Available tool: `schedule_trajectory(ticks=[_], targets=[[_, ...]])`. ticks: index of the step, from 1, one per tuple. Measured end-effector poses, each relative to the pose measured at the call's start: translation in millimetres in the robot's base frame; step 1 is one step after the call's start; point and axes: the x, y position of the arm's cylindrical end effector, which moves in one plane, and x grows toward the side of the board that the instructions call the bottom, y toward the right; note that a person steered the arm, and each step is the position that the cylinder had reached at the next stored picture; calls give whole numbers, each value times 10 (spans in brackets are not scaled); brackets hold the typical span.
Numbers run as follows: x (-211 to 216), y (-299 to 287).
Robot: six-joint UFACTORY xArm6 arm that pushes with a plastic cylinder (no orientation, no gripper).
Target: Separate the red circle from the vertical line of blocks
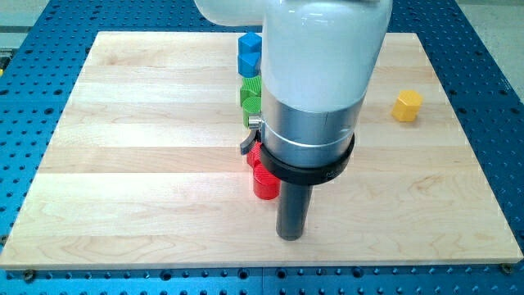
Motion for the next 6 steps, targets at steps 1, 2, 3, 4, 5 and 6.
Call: schedule_trajectory(ticks=[1, 2, 3, 4, 5, 6], targets=[[0, -91], [-19, -498], [-375, -658], [-495, -494], [-693, 218], [-726, 675]])
